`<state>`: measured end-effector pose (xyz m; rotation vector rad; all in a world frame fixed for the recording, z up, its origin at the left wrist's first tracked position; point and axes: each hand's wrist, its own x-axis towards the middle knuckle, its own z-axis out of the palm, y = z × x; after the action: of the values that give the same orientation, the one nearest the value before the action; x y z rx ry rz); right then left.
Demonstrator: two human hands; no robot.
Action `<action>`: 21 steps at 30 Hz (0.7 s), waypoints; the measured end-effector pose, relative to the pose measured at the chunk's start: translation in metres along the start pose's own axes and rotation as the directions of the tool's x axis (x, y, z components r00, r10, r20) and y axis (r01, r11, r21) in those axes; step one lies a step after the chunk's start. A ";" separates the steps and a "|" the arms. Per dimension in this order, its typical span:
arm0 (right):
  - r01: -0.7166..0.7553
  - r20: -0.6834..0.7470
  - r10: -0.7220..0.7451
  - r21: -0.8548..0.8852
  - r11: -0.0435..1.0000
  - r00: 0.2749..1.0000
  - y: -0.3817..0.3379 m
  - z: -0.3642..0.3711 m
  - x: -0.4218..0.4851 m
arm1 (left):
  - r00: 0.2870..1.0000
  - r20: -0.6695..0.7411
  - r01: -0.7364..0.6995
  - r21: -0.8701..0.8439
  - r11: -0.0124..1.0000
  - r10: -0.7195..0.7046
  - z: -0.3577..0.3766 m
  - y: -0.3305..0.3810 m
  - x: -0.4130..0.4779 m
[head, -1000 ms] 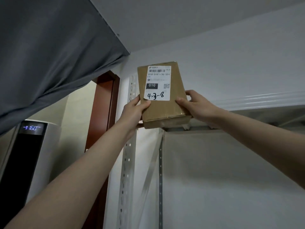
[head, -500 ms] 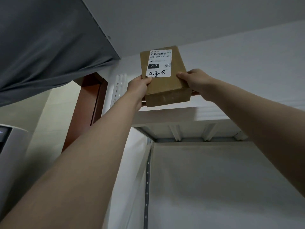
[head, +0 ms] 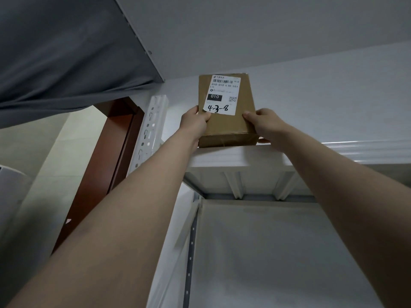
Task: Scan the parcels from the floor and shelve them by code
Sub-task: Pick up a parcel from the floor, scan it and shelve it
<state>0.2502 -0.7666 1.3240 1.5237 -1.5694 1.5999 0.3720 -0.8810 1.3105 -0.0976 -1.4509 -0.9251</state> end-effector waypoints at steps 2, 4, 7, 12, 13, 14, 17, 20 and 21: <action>-0.006 0.042 0.010 -0.092 0.996 0.999 0.001 0.002 0.002 | 0.999 -0.014 -0.029 0.004 1.000 0.029 -0.002 -0.010 0.008; 0.003 0.079 0.009 -0.149 0.989 0.997 0.002 0.004 0.005 | 0.999 -0.020 -0.040 0.055 0.998 0.041 -0.005 -0.016 0.015; 0.005 0.109 0.021 -0.235 0.972 0.994 0.001 0.006 0.007 | 1.000 0.015 -0.026 0.202 0.979 0.023 -0.009 -0.016 0.021; 0.028 0.161 0.034 -0.368 0.930 0.986 0.001 0.012 0.012 | 0.999 0.040 -0.004 0.478 0.878 -0.018 -0.015 -0.017 0.023; 0.034 0.169 0.037 -0.401 0.916 0.985 0.001 0.013 0.011 | 0.999 0.032 0.010 0.541 0.841 -0.032 -0.016 -0.019 0.024; 0.047 0.180 0.037 -0.438 0.898 0.983 0.001 0.015 0.010 | 0.999 0.024 0.021 0.598 0.801 -0.044 -0.017 -0.020 0.024; 0.055 0.175 0.054 -0.565 0.823 0.983 0.000 0.022 0.005 | 0.998 0.020 0.023 0.715 0.699 -0.053 -0.018 -0.024 0.020; -0.012 0.086 0.087 -0.645 0.764 0.993 0.003 0.027 0.009 | 1.000 0.012 0.000 0.795 0.607 -0.016 -0.018 -0.025 0.014; -0.028 0.067 0.096 -0.657 0.754 0.993 0.003 0.028 0.010 | 1.000 0.006 -0.009 0.807 0.590 0.006 -0.019 -0.025 0.012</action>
<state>0.2551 -0.7956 1.3242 1.1626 -1.9703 0.8366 0.3703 -0.9144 1.3057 0.5871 -1.7490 -0.1647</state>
